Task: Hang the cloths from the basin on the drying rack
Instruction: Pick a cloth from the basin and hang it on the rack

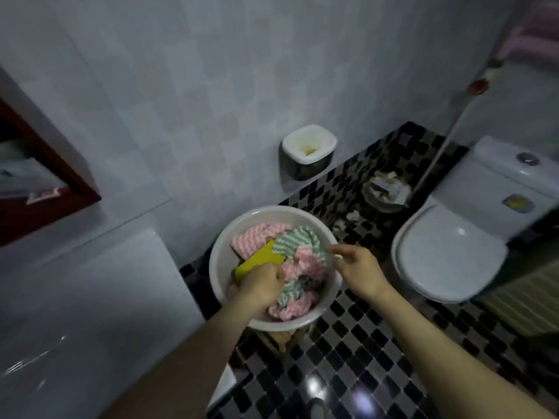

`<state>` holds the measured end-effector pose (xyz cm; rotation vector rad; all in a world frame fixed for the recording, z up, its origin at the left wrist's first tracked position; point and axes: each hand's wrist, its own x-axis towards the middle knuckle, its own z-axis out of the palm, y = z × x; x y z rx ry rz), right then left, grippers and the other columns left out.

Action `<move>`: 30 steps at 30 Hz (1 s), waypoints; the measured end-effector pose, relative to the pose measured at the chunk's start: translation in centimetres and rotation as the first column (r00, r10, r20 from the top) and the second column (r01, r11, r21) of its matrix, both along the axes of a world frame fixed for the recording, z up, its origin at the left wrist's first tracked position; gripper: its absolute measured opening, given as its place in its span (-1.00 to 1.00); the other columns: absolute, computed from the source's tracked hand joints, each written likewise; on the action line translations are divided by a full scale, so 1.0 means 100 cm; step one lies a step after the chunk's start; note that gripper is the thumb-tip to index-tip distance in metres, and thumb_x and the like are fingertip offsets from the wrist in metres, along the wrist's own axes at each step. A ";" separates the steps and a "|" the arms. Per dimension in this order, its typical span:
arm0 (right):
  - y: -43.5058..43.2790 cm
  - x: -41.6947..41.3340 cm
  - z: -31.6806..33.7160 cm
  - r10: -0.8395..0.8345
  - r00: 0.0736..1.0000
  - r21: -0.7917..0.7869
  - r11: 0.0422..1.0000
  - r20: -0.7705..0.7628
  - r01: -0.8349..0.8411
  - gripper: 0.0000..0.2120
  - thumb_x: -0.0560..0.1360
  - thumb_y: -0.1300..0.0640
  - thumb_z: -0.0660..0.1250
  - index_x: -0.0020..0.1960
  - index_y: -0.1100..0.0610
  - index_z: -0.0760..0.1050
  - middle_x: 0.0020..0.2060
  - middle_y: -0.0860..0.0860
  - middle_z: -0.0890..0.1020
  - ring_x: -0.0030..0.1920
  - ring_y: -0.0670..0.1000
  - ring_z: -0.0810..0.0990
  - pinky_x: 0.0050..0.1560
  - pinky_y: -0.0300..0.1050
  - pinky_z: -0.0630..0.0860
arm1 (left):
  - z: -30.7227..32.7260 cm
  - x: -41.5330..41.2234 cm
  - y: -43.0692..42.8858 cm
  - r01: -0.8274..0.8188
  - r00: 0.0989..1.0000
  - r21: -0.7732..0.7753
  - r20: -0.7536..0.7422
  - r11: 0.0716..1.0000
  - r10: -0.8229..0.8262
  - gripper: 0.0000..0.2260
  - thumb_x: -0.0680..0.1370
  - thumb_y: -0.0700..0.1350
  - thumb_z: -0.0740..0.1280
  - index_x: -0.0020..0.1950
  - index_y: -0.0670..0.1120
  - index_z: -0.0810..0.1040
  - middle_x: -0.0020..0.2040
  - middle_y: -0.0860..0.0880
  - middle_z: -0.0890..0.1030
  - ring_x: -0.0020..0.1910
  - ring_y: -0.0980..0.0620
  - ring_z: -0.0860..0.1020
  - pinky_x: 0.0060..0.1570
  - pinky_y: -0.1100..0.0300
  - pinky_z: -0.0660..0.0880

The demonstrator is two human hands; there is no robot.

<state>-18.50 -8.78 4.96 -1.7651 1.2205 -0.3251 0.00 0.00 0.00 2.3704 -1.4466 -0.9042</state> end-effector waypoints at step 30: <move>-0.056 0.085 -0.103 -0.592 0.806 0.880 0.379 -0.008 0.287 -0.73 0.61 0.03 0.23 0.23 0.13 0.52 -0.04 0.07 0.63 -0.07 0.03 0.61 -0.45 -0.16 0.60 | -0.074 0.101 -0.028 -0.533 0.844 -0.222 -0.207 0.816 0.495 -0.82 0.56 -0.23 0.20 -0.23 -0.16 0.50 -0.10 -0.31 0.60 -0.06 -0.29 0.56 -0.13 0.00 0.42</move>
